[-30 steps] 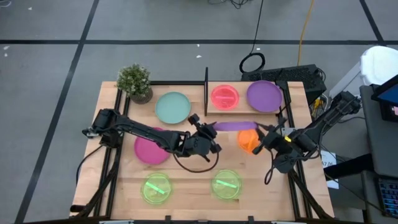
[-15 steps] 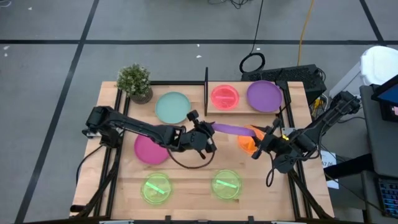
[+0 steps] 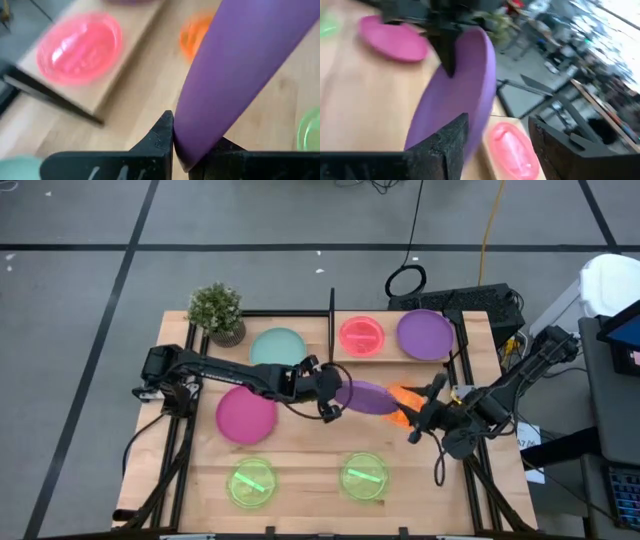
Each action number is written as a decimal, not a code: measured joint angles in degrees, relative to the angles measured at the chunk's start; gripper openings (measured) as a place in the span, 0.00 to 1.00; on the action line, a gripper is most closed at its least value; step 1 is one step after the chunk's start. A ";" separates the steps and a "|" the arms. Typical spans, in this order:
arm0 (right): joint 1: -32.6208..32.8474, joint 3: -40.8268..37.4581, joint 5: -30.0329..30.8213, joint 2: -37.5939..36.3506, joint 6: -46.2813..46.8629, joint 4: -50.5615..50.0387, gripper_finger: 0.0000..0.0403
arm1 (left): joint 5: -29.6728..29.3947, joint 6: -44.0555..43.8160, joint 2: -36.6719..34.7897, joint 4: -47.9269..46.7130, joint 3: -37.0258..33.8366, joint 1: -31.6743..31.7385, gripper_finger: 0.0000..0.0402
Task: Place and stack plates onto a shelf
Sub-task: Stack the big violet plate on top of the big violet plate
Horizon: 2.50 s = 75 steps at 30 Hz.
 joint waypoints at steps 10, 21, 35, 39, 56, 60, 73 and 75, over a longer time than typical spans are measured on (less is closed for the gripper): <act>2.24 -4.10 -19.73 6.59 -6.09 6.58 0.44 | 6.57 -1.52 -0.50 -5.25 -0.15 4.72 0.04; 2.68 -4.28 -22.36 17.61 -11.59 13.36 0.42 | 11.52 -3.76 -0.52 -2.98 -0.09 5.35 0.04; 1.67 -4.31 -13.52 28.25 -42.59 14.39 0.34 | 17.39 -8.90 -0.52 -4.09 -0.09 5.98 0.04; 0.90 -4.31 -11.59 29.85 -48.65 14.55 0.32 | 18.10 -9.98 -0.55 -4.13 -0.09 5.94 0.04; -0.88 -4.35 -7.63 30.57 -51.21 14.01 0.02 | 17.91 -11.23 -0.61 -4.39 -0.09 5.98 0.06; -1.14 -4.35 -8.44 30.57 -50.56 14.10 0.01 | 20.11 -11.23 -0.63 -4.39 -0.09 6.01 0.09; -1.73 -4.31 -2.45 30.56 -52.60 10.92 0.25 | 21.37 -12.32 -0.63 -4.26 -0.09 5.98 0.08; -1.83 -4.31 -2.52 30.55 -53.30 10.67 0.25 | 21.83 -12.33 -0.61 -4.47 -0.09 5.94 0.08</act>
